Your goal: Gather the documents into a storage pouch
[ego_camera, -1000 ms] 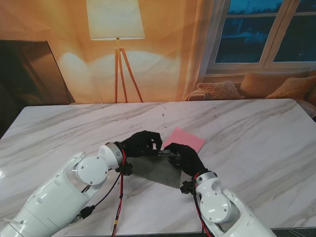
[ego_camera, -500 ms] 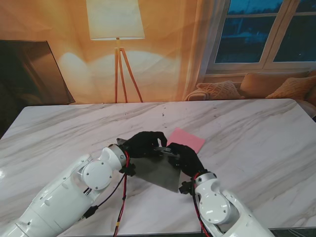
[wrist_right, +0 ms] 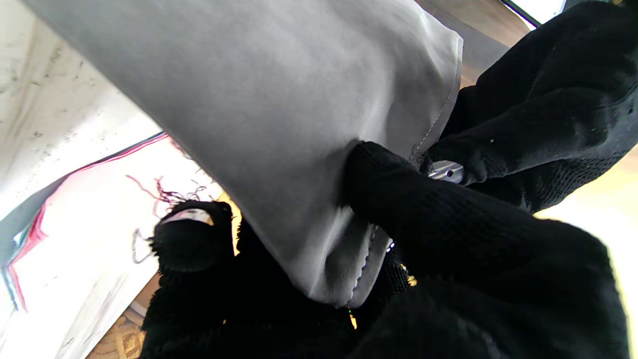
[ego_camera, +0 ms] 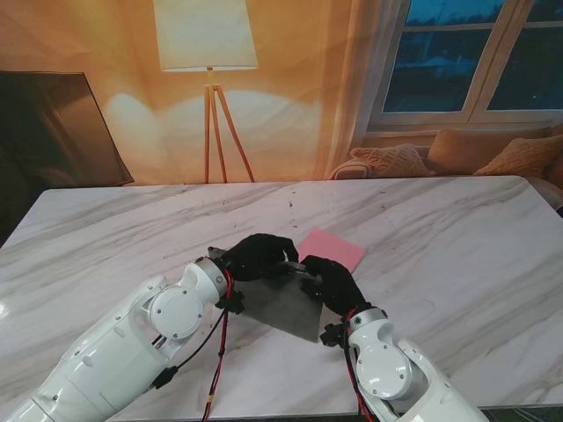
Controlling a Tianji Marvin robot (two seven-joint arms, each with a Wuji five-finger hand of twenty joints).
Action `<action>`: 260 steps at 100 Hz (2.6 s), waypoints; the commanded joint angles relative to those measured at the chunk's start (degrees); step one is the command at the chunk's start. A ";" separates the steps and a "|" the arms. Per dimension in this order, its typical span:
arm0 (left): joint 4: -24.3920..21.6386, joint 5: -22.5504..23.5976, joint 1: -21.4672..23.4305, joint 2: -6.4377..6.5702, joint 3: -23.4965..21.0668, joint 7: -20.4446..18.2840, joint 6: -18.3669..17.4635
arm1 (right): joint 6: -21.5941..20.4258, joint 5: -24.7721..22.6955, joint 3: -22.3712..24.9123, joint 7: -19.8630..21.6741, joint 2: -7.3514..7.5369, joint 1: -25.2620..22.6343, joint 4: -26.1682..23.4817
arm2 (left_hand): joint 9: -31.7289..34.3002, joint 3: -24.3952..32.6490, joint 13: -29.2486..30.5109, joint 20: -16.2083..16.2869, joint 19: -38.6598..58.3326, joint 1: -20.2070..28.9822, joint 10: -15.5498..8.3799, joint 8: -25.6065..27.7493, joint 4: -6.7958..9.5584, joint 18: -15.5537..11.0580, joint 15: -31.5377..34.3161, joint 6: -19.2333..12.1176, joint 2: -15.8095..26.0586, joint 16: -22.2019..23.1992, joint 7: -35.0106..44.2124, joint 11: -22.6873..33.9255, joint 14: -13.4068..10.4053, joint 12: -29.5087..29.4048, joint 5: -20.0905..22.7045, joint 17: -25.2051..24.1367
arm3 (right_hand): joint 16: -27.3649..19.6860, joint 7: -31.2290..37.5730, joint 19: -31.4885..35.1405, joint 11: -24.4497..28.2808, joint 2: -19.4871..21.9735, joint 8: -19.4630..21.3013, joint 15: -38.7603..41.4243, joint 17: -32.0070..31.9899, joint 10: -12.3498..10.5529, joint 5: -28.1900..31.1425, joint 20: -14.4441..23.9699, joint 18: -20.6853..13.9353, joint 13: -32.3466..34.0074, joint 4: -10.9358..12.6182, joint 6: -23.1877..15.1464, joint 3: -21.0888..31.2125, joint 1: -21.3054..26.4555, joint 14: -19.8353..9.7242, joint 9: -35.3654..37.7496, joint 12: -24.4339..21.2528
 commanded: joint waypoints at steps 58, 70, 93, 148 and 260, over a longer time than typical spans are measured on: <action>-3.07 7.88 1.19 1.53 -4.01 -1.54 -1.80 | -0.76 -2.25 0.80 2.60 0.57 0.13 0.05 | 1.88 1.16 5.18 7.97 2.82 3.10 0.21 17.82 3.18 -1.85 9.70 -2.78 5.70 3.56 7.60 9.26 2.00 1.70 -2.07 2.72 | -2.97 1.38 15.96 0.00 0.83 1.48 11.73 14.67 3.46 18.24 -5.82 2.94 17.42 2.96 -7.75 0.38 -0.62 0.69 19.69 -3.21; -4.10 9.02 2.12 1.93 -5.47 -2.26 -1.64 | -2.34 -3.96 0.68 1.36 0.56 0.40 0.68 | 4.53 1.86 10.05 11.94 6.68 2.88 0.29 18.49 3.64 -0.79 16.74 -1.92 5.46 4.56 8.48 15.23 0.51 0.92 -2.03 6.91 | -3.13 0.22 16.16 -1.02 -0.44 4.98 11.48 14.64 3.21 20.99 -6.33 2.93 17.50 3.35 -8.63 2.02 -0.42 0.50 20.37 -2.95; -6.05 11.08 3.75 2.94 -8.11 -5.10 -1.25 | -3.58 -5.27 0.66 0.78 0.64 0.78 1.38 | 7.53 2.69 16.33 15.61 11.83 2.86 -0.61 21.20 5.28 -0.56 25.97 -1.96 5.24 4.88 10.81 23.78 -4.04 3.70 -2.18 12.42 | -2.46 -1.11 13.66 -1.89 0.38 9.24 9.59 13.54 2.12 22.30 -6.60 2.78 16.28 3.86 -9.59 1.92 -0.41 -0.37 19.79 -1.64; -10.20 17.13 9.36 4.53 -15.38 -8.55 -1.36 | -2.62 -6.28 1.24 -0.80 0.38 1.40 2.39 | 7.72 0.98 16.79 15.69 12.15 3.88 -1.42 21.61 5.23 -0.89 26.89 -2.46 5.45 4.23 11.16 24.86 -4.71 3.73 -2.07 12.79 | -1.51 -1.75 13.75 -1.92 -1.54 10.81 10.35 16.66 2.87 24.77 -5.62 2.24 18.15 3.66 -9.80 3.33 0.08 -2.05 20.45 -1.22; -16.25 28.42 18.61 5.75 -29.97 -13.06 4.07 | 0.23 -4.23 1.66 0.13 0.21 1.14 1.19 | 7.73 -0.66 16.11 14.90 11.72 4.81 -2.99 20.64 5.13 -1.41 25.65 -1.78 5.85 3.68 10.30 23.80 -4.55 2.91 -2.27 12.61 | -2.40 -2.38 10.44 -1.11 -1.23 10.80 9.33 20.64 4.92 24.04 -6.18 3.29 19.86 3.64 -7.37 4.00 0.31 -4.10 19.74 -0.46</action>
